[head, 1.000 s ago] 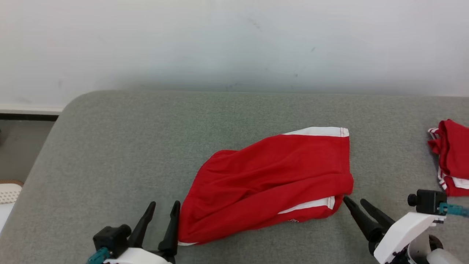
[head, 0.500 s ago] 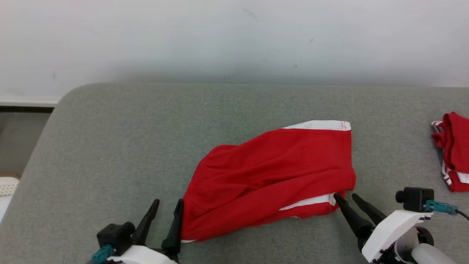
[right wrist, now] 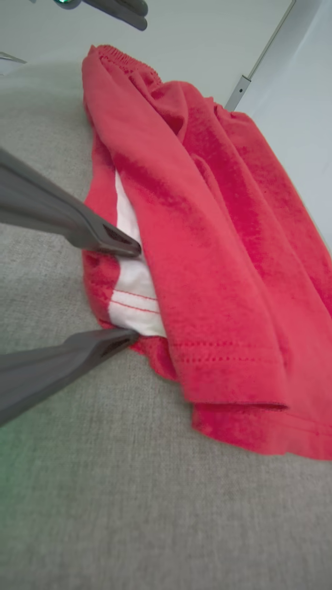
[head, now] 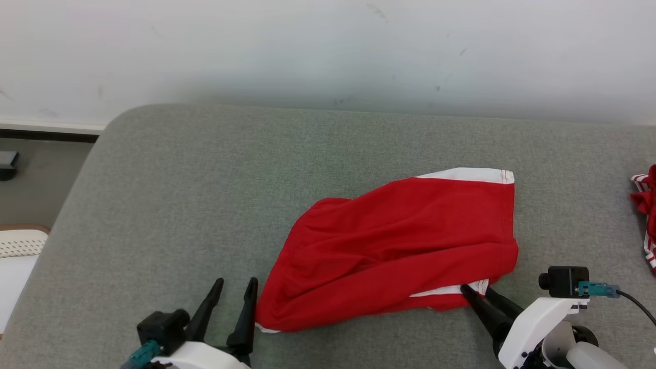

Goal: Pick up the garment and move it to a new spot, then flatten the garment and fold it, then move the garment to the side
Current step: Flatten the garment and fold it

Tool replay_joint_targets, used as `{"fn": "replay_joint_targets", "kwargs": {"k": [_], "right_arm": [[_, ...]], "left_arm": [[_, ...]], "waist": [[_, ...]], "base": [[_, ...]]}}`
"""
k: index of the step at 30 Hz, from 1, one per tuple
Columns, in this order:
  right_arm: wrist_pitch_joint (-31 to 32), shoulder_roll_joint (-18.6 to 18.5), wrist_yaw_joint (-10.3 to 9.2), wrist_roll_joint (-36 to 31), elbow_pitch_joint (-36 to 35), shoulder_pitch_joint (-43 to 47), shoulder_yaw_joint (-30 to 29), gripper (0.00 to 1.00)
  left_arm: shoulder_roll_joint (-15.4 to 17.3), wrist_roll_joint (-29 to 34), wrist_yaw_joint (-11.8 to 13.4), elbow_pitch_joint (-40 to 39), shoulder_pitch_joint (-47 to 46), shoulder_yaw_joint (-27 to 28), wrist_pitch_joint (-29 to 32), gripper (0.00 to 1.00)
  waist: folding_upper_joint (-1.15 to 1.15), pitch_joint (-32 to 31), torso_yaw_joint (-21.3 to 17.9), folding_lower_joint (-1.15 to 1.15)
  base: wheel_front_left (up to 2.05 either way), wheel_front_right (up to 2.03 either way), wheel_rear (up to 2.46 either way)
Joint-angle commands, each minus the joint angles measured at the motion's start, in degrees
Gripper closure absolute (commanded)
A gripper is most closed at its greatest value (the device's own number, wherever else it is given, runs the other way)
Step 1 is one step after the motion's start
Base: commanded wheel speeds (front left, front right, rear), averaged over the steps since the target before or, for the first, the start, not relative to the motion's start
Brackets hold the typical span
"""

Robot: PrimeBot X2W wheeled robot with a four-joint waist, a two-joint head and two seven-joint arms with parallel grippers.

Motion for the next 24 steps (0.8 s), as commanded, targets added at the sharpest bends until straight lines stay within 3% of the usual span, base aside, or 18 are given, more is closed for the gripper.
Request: {"fn": "replay_joint_targets", "kwargs": {"k": [1,4,5,7,14,24], "right_arm": [[-0.19,0.17,-0.12,0.90,0.42,-0.84,0.57,0.49],[-1.33,0.17,-0.12,0.75,0.23,-1.20,1.47,0.78],[-1.33,0.17,-0.12,0.75,0.23,-1.20,1.47,0.78],[-2.29,-0.23,-0.12,0.56,-0.25,-1.38,2.10,1.00],[-5.22,-3.29,-0.12,-0.59,-3.13,0.03,4.27,1.00],[0.93,-12.48,-0.12,-1.50,-11.65,4.30,6.43,0.99]], "left_arm": [[0.04,-0.14,-0.21,0.19,-0.45,0.15,-0.06,0.00],[0.12,-0.10,-0.23,0.32,-0.35,0.25,-0.07,0.00],[0.12,-0.10,-0.23,0.32,-0.35,0.25,-0.07,0.00],[0.20,-0.06,-0.23,0.41,-0.17,0.34,-0.06,0.00],[0.30,-0.26,-0.18,0.85,1.08,0.64,-0.07,0.00],[0.36,-0.21,0.01,0.67,2.54,1.74,-0.06,0.00]], "waist": [[0.00,0.00,-0.09,0.00],[0.00,-0.15,-0.33,0.00],[0.00,-0.15,-0.33,0.00],[0.00,-0.47,-0.60,0.00],[0.00,-2.17,-2.09,0.00],[0.00,-3.45,-5.35,0.00]], "base": [[0.00,0.00,0.00],[0.00,0.00,0.00],[0.00,0.00,0.00],[0.00,0.00,0.00],[0.00,0.00,0.00],[0.00,0.00,0.00]]}}
